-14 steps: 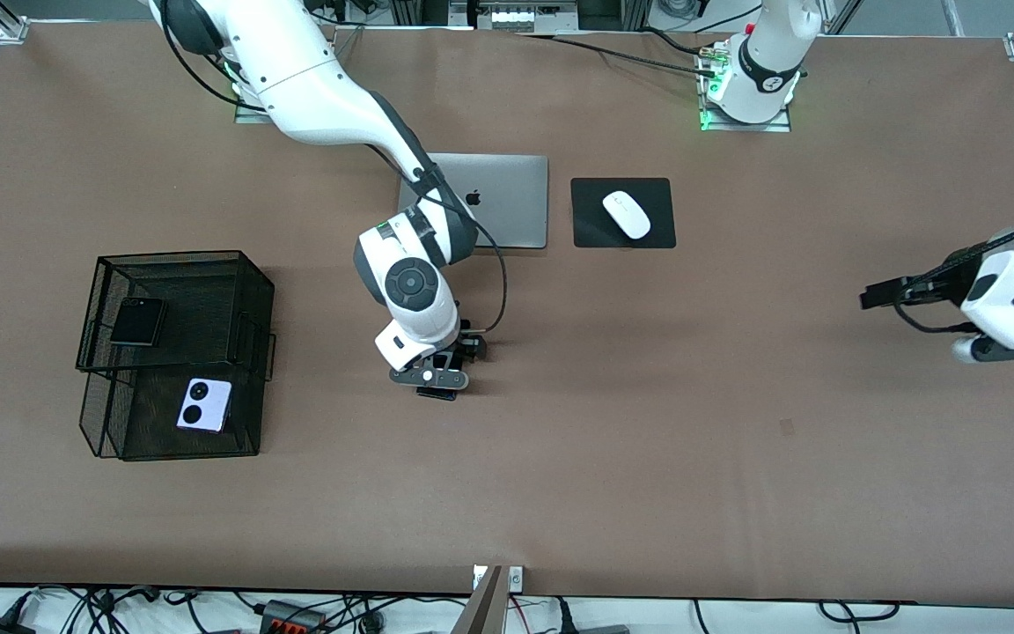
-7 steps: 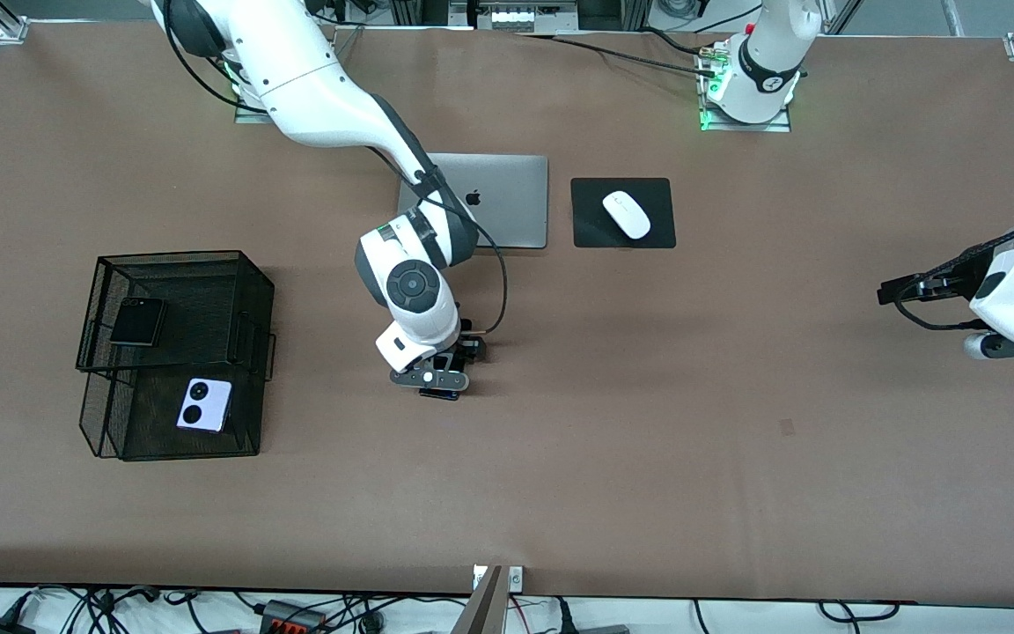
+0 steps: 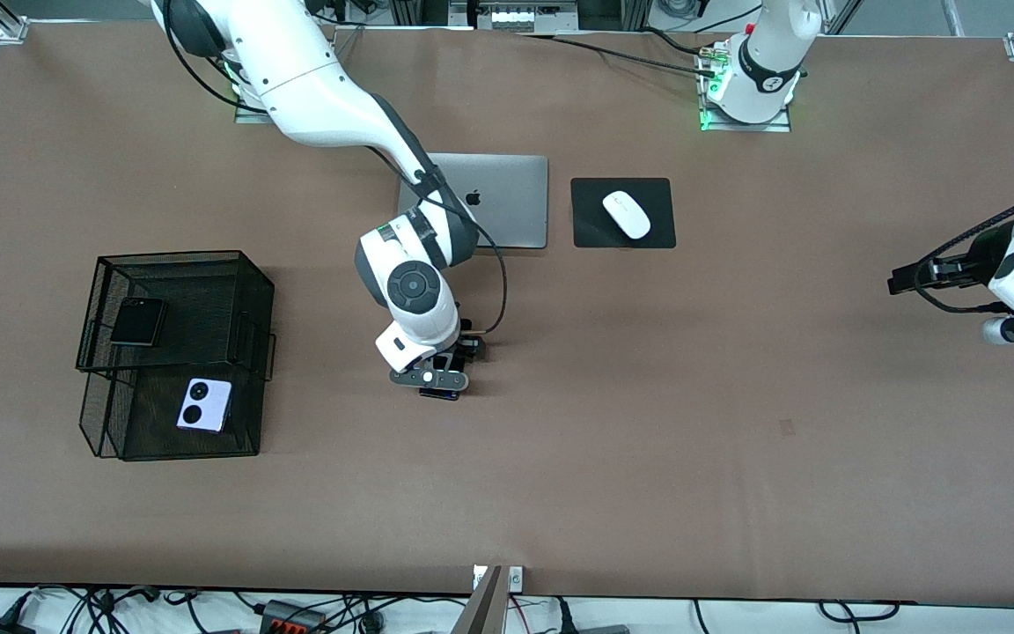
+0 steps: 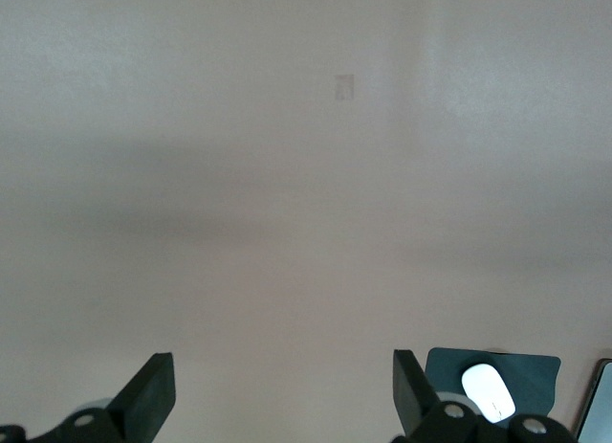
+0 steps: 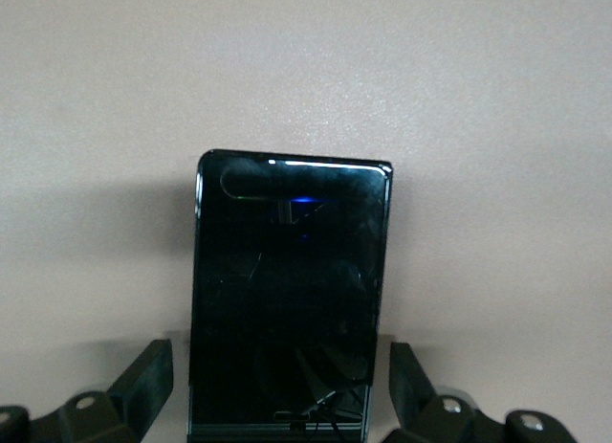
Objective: Place phones with both arms
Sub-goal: 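Carry the tall smartphone to the mesh basket with the right gripper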
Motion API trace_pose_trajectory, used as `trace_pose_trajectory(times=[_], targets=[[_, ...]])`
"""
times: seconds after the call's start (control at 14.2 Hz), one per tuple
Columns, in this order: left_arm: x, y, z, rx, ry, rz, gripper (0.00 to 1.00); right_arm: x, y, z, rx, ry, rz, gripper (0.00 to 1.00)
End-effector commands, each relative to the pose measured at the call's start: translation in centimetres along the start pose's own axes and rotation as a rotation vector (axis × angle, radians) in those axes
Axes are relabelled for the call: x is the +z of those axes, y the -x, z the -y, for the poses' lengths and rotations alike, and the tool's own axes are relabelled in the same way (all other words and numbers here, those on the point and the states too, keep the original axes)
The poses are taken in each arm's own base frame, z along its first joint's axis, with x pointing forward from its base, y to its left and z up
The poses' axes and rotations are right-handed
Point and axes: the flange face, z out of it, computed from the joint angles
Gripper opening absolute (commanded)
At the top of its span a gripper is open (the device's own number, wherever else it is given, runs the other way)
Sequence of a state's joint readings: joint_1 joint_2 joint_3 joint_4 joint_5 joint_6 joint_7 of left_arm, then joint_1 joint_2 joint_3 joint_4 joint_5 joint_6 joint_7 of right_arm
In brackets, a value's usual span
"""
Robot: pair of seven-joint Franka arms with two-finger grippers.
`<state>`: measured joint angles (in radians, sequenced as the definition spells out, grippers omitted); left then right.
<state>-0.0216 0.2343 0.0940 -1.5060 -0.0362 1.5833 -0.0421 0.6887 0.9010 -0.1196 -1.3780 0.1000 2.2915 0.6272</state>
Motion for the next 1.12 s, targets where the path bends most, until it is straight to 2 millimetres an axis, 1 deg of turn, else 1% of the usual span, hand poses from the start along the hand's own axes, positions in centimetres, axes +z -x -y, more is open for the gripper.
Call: trace_pose_trajectory(times=[0.0, 0.07, 0.28, 0.35, 0.49, 0.63, 0.7, 0.77, 0.84, 0.98, 1.05], targets=[[-1.1, 0.3, 0.2, 0.026, -0.025, -0.013, 1.00, 0.2, -0.3, 0.2, 0.001, 0.008, 0.001, 0.78], [-1.0, 0.3, 0.0, 0.029, -0.024, -0.012, 1.00, 0.1, -0.3, 0.2, 0.002, 0.007, 0.000, 0.63], [-1.1, 0.3, 0.0, 0.035, -0.032, -0.015, 1.00, -0.4, -0.9, -0.5, 0.010, 0.006, 0.005, 0.30], [-1.3, 0.3, 0.1, 0.043, -0.051, -0.022, 1.00, -1.0, -1.1, -0.3, 0.010, 0.011, 0.010, 0.27], [-1.4, 0.0, 0.1, 0.041, -0.063, -0.042, 1.00, -4.0, -2.1, -0.2, 0.013, 0.025, 0.022, 0.25], [-1.5, 0.2, 0.1, 0.044, -0.061, -0.042, 1.00, -8.8, -4.4, -2.2, 0.037, 0.047, 0.030, 0.25], [-1.6, 0.2, -0.1, 0.047, -0.063, -0.045, 1.00, -10.6, -5.3, -3.7, 0.032, 0.058, 0.043, 0.24], [-1.6, 0.3, -0.4, 0.053, -0.061, -0.043, 1.00, -12.0, -6.1, -5.1, 0.018, 0.072, 0.045, 0.24], [-1.6, 0.3, -0.5, 0.057, -0.058, -0.042, 1.00, -14.8, -7.1, -7.3, -0.009, 0.076, 0.027, 0.24], [-1.6, 0.3, -0.8, 0.063, -0.048, -0.043, 1.00, -17.8, -8.2, -12.8, -0.073, 0.100, 0.067, 0.24], [-1.8, 0.4, -1.4, 0.071, -0.047, -0.046, 1.00, -19.2, -8.6, -15.7, -0.102, 0.102, 0.105, 0.24]])
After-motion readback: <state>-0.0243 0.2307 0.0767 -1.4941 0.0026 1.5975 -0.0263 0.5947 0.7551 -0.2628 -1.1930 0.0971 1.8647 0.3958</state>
